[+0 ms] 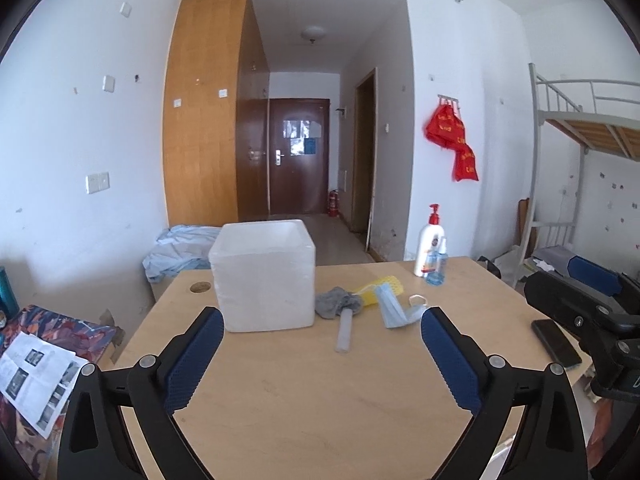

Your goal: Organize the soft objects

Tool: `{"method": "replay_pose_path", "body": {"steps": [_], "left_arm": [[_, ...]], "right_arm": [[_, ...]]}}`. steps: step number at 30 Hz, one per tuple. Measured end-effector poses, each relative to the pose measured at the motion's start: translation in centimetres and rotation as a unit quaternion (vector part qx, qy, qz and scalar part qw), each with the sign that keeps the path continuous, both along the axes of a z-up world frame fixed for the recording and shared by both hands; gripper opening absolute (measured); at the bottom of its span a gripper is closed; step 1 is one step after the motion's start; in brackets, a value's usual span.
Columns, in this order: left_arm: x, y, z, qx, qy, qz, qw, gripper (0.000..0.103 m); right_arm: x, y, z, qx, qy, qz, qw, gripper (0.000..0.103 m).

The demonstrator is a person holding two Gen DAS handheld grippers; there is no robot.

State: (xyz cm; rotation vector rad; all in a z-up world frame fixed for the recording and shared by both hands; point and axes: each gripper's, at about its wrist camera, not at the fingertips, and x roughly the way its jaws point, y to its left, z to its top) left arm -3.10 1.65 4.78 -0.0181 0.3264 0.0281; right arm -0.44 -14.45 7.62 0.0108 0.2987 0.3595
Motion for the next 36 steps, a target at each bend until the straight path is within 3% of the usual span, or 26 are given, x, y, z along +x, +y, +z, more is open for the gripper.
{"method": "replay_pose_path", "body": {"steps": [16,36], "left_arm": [[-0.7,-1.4,-0.5,-0.005,0.000,-0.023,0.9997,0.100],[5.6,-5.7,-1.9,-0.013,0.042,-0.102,0.9938,0.100]], "right_arm": [[-0.8,-1.7,-0.8,0.004,0.000,-0.028,1.000,0.103],[2.4,-5.5,-2.3,-0.023,0.035,-0.104,0.994,0.103]]}}
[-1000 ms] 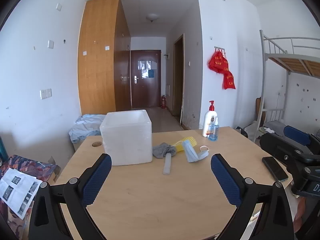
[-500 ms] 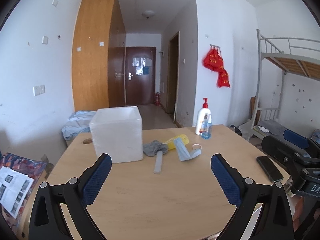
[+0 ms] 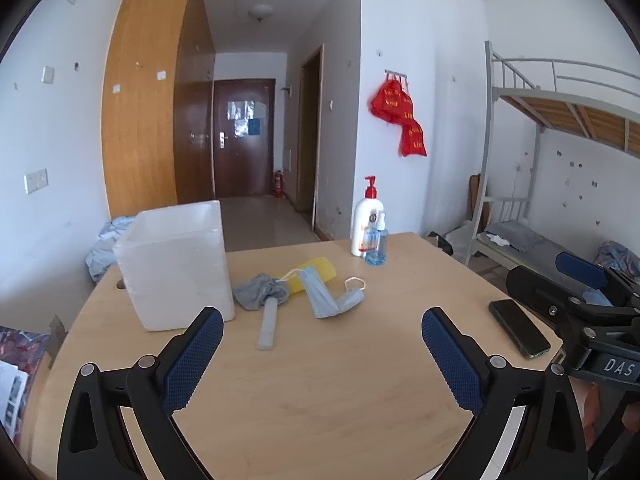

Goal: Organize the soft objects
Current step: 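Move both grippers down toward the white foam strip and blue face masks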

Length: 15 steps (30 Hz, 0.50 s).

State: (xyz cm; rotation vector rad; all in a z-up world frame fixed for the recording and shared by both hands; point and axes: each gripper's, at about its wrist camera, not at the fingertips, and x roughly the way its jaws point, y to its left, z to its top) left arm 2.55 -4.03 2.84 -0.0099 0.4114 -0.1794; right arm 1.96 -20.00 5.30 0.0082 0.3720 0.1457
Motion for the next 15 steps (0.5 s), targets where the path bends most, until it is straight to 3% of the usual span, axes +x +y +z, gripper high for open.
{"method": "replay_pose_path", "body": {"steps": [15], "left_arm": [[4.6,0.5,-1.8,-0.002,0.033,0.006,0.9994,0.100]], "right_arm": [[4.6,-0.1,-1.4,0.001,0.044,0.014,0.999,0.103]]}}
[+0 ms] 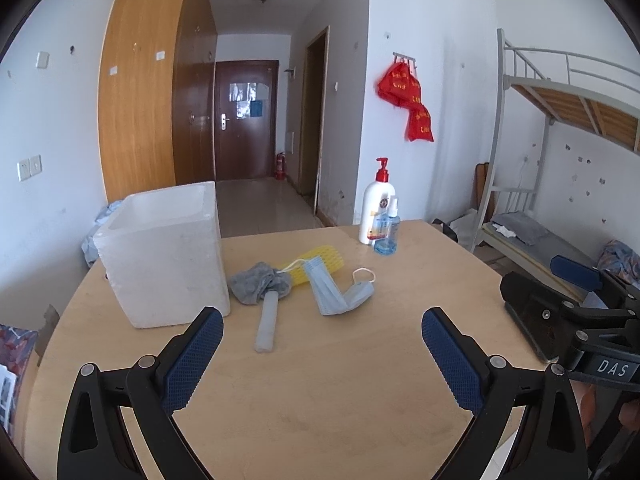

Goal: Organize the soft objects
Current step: 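Move both grippers down toward the white foam strip and blue face masks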

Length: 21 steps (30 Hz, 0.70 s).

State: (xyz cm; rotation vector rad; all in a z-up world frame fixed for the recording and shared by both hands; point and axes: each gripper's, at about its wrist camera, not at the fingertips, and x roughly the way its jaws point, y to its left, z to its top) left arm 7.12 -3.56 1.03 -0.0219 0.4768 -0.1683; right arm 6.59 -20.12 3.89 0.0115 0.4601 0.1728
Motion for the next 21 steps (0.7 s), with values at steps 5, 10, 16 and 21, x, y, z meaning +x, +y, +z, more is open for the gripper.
{"method": "replay_pose_path", "body": {"steps": [5,10,16,21], "left_arm": [[1.6,0.4,-0.7,0.001,0.010,0.005,0.9999,0.100],[4.6,0.8,-1.9,0.002,0.028,0.007,0.9996,0.100],[7.9,1.8,-3.4,-0.001,0.048,0.014,0.9987,0.100],[10.5,2.6,-4.9,-0.007,0.068,0.025,0.9973,0.100]], "right_arm": [[1.8,0.1,-0.6,-0.001,0.015,0.006,1.000,0.103],[4.6,0.5,-1.5,-0.002,0.035,0.011,0.999,0.103],[8.2,1.5,-2.6,-0.011,0.058,0.019,0.998,0.103],[10.6,2.2,-3.2,-0.014,0.070,0.027,0.997,0.103]]}}
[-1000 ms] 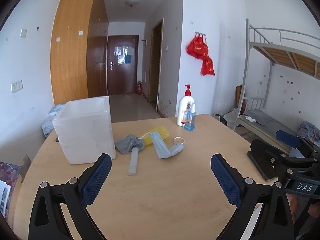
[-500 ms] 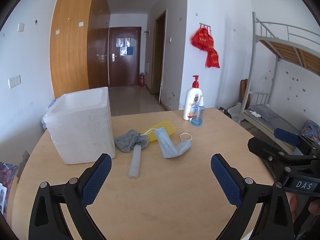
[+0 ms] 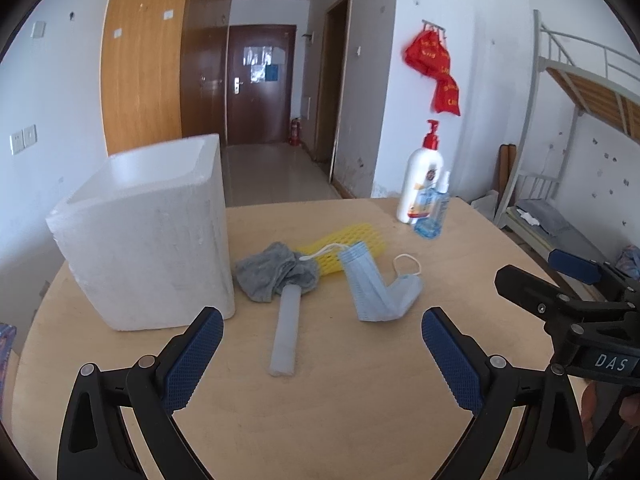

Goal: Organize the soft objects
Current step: 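Move both grippers down toward the white foam strip and blue face masks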

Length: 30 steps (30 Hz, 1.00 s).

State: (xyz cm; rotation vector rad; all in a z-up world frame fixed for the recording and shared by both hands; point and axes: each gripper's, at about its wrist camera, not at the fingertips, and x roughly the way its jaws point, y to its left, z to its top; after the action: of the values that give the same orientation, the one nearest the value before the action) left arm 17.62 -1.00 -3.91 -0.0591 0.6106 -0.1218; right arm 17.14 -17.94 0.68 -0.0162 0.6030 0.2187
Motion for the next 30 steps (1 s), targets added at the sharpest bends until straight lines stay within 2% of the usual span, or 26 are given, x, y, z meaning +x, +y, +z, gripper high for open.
{"method": "replay_pose_path", "body": {"steps": [15,25,30], "left_arm": [[4.9,0.5,-4.2,0.004,0.062,0.010,0.9980,0.099],[6.6,0.6,-6.0,0.005,0.094,0.009,0.9956,0.096],[7.4,0.5,-7.0,0.009,0.115,0.005,0.9933,0.090]], "right_arm": [[6.7,1.4,-3.5,0.002,0.073,0.035,0.997,0.103],[9.1,2.0,-5.8,-0.003,0.115,0.051,0.992,0.103],[9.4,2.5,-6.4,-0.013,0.123,0.063,0.990,0.103]]}}
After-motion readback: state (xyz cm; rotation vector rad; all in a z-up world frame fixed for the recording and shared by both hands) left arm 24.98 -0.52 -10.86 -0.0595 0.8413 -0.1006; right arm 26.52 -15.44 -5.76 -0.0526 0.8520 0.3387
